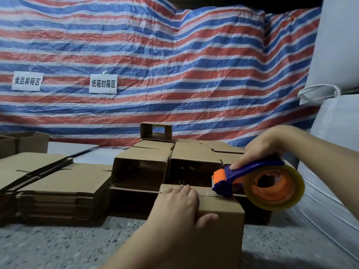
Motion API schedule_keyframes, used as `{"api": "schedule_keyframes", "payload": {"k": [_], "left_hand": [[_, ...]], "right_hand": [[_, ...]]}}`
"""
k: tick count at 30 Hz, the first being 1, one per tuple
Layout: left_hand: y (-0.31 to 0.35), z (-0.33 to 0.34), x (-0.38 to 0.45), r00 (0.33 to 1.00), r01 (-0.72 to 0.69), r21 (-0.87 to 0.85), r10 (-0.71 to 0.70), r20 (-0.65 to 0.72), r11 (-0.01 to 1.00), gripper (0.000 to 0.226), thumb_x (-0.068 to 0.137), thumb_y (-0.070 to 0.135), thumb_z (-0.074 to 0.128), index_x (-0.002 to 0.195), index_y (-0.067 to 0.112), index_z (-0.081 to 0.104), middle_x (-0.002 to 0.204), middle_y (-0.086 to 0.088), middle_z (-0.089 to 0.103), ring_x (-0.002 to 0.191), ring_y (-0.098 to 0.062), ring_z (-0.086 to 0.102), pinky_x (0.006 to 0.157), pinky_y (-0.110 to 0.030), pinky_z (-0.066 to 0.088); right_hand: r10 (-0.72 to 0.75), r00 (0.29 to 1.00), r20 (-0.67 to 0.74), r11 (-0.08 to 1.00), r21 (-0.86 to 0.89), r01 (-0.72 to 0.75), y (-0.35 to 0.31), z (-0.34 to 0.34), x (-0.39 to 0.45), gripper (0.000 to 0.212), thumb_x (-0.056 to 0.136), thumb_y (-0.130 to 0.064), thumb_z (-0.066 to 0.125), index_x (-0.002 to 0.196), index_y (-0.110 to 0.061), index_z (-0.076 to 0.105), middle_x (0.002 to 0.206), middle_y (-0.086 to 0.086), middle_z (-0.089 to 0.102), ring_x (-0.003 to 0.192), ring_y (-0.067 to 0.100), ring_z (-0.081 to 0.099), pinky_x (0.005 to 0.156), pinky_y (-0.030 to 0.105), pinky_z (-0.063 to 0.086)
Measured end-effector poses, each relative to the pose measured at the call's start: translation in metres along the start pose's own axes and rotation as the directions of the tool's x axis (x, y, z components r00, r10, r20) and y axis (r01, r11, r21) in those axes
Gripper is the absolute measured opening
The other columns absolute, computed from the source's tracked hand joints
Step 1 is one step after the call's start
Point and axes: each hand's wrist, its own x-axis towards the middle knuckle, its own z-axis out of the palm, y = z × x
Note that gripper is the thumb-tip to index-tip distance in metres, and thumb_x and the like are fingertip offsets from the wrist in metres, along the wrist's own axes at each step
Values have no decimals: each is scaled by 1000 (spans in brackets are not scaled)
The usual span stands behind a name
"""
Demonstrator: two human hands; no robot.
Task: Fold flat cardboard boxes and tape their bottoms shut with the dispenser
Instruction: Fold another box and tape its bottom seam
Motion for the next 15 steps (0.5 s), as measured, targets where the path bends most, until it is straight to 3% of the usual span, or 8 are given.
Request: {"api": "schedule_keyframes", "payload": {"k": [3, 8, 11, 15], "left_hand": [[0, 0, 0, 1000, -2, -4, 2, 1, 1000, 88, 88, 80, 21, 151, 19, 32, 156, -3, 37, 144, -19, 31, 119, -37, 22], [13, -10, 12, 992, 28, -24, -25, 120, 999, 102, 82, 86, 22, 157, 18, 7, 160, -9, 28, 148, -26, 24, 121, -43, 21], [28, -10, 19, 993, 12, -133, 4, 119, 991, 102, 82, 86, 26, 156, 16, 16, 163, -9, 21, 150, -25, 18, 122, -42, 14], [35, 3, 18, 998, 13, -48, -10, 65, 999, 102, 83, 85, 22, 156, 13, 16, 163, -12, 17, 150, -27, 17, 121, -41, 12]], "right_hand": [[-19, 1000, 4, 1000, 15, 19, 5, 8, 5, 94, 51, -79, 71, 120, -16, 63, 108, 9, 77, 100, 23, 74, 91, 33, 57], [-56, 998, 3, 994, 97, 55, 13, 12, 9, 81, 62, -77, 73, 117, -18, 63, 100, 6, 78, 88, 18, 75, 78, 27, 58], [-78, 997, 1, 991, 112, 77, 14, 13, 10, 73, 70, -75, 72, 117, -20, 63, 100, 6, 78, 87, 17, 75, 83, 29, 58], [-104, 995, 3, 988, 114, 103, 17, 15, 13, 74, 67, -78, 70, 115, -21, 64, 100, 6, 78, 87, 17, 74, 85, 30, 57]]}}
